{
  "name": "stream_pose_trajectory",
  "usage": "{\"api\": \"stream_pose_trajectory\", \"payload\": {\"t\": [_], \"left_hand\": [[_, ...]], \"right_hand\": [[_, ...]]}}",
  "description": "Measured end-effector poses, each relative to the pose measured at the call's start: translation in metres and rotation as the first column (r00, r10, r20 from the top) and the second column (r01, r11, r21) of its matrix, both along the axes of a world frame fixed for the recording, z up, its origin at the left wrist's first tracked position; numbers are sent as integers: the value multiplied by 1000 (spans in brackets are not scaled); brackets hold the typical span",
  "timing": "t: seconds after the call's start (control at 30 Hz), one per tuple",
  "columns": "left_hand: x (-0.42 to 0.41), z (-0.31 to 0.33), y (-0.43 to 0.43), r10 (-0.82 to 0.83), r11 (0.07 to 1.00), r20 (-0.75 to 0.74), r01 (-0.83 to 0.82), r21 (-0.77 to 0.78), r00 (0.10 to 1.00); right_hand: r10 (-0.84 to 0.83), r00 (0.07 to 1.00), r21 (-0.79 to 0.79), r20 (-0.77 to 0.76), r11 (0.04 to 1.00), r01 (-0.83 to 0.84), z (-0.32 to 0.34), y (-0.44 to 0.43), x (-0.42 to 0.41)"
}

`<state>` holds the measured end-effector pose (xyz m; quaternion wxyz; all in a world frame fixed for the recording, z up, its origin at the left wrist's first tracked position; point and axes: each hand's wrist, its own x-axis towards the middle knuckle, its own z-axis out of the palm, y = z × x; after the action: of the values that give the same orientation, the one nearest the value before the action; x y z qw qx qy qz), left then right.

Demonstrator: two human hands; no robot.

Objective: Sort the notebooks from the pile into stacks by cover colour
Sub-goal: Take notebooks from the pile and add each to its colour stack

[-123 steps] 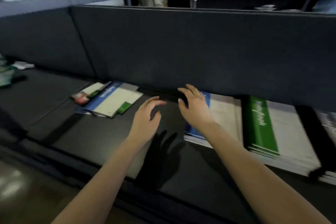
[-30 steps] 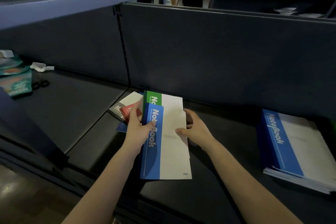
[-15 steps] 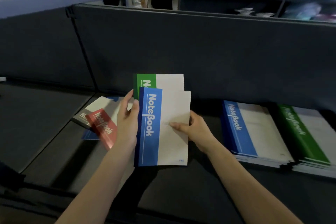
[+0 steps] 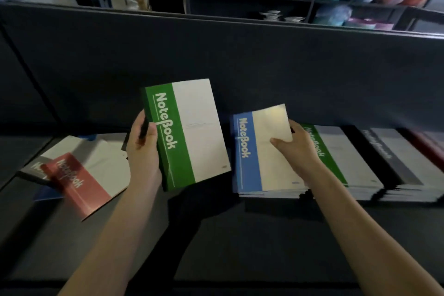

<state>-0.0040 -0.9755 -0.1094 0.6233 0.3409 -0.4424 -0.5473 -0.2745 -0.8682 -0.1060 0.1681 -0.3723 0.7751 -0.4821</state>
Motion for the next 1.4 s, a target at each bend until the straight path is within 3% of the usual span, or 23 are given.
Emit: {"api": "stream_pose_trajectory", "payload": {"t": [0.17,0.23,0.47,0.53,0.57,0.63,0.67,0.77,0.9,1.0,1.1,1.23,1.33,1.4], "left_hand": [[-9,0,20,7,1000,-7,-7,15,1000],[-14,-2,30,-5,1000,10,5,13,1000],[-34,0,57,12,999,17,-13,40,1000],[-46,1,67,9,999,33,-11,44,999],[-54,2,73,1,999,46,-3,44,999],[-70,4,82,-22,999,73,20,34,997],[-79,4,86,-35,999,87,32,29,996],[-109,5,98,-69,997,98,67,23,993],[-153,8,115,-155,988,139,151,39,978],[-180,4,126,-247,967,281,254,13,927],[-197,-6,132,-195,944,579,312,-109,791],[-211,-28,130,-63,881,914,453,-138,402],[-215,-37,132,64,871,996,484,-86,62],[-216,-39,135,113,871,993,485,-82,-35]], "right_hand": [[15,961,231,-275,972,51,-12,3,-15],[54,946,302,-318,952,48,-17,-1,-12],[110,925,151,-364,987,-58,-12,8,-11],[189,943,66,-272,982,-178,1,19,-4],[260,954,33,-151,966,-258,8,28,2],[420,897,-51,137,907,-417,21,46,8],[481,852,-78,206,876,-475,22,54,7],[508,845,-55,166,860,-507,20,73,-9],[398,900,-113,177,917,-383,17,95,-50],[293,920,-177,260,951,-253,14,117,-85],[138,976,-142,166,983,-115,7,132,-115],[-28,999,-19,-32,999,28,-2,140,-147],[-96,986,84,-135,991,108,-13,143,-158],[-76,972,166,-221,979,115,-19,142,-161]]}}
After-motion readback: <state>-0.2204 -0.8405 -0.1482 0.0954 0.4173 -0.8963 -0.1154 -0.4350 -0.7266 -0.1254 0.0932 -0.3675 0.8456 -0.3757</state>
